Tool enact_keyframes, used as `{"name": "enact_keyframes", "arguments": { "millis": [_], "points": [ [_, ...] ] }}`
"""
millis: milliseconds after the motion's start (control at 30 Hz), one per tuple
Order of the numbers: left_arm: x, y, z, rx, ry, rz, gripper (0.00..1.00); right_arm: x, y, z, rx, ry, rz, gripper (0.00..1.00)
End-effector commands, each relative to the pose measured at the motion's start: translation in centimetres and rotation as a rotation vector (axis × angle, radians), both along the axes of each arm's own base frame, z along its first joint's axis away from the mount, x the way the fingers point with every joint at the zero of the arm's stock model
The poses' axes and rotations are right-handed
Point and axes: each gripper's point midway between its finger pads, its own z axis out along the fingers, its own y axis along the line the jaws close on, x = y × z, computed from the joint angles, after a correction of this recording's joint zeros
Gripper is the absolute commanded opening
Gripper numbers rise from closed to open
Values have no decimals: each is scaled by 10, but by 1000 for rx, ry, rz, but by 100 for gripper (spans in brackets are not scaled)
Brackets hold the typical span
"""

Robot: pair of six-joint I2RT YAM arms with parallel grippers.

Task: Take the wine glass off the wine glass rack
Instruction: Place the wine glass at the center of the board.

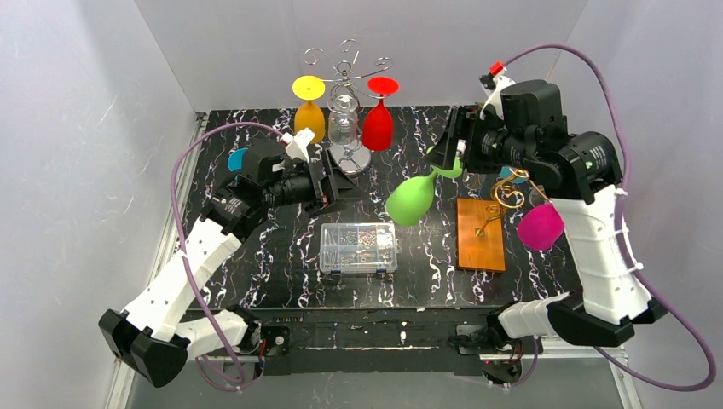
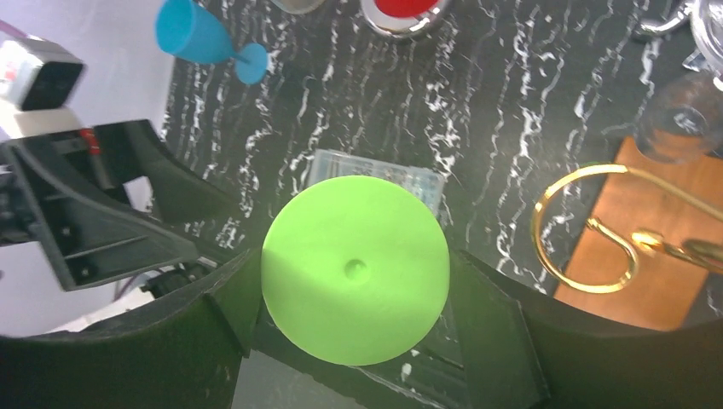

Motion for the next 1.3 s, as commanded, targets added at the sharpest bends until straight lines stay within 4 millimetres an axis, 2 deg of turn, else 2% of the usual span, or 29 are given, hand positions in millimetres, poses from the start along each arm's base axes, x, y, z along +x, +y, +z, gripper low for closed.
{"name": "enact_keyframes", "arguments": {
  "millis": [0,33,167,267,433,700,833,1100,1233,1267],
  "points": [
    [1,-5,36,-240,-50,-69,88,11,23,46,161,-94,27,55],
    [7,-2,42,-289,-57,-61,87,14,27,51,178,-102,31,55],
    [13,5,43,-367,-45,-66,83,24,42,59,236,-100,45,55],
    [16,8,52,-426,-59,-69,79,30,51,63,277,-97,56,55],
    [22,6,64,-481,-52,-89,72,38,65,73,347,-102,70,55],
    [24,9,77,-534,-46,-87,64,45,74,92,433,-127,71,56],
    [23,13,97,-585,-72,-78,56,46,78,93,477,-119,88,56],
    [20,29,154,-746,-189,-43,41,46,75,99,591,-118,92,56],
    [16,31,168,-763,-215,-50,32,44,77,100,645,-112,114,57],
    [15,31,170,-766,-217,-51,28,44,77,99,653,-111,116,57]
  ]
}}
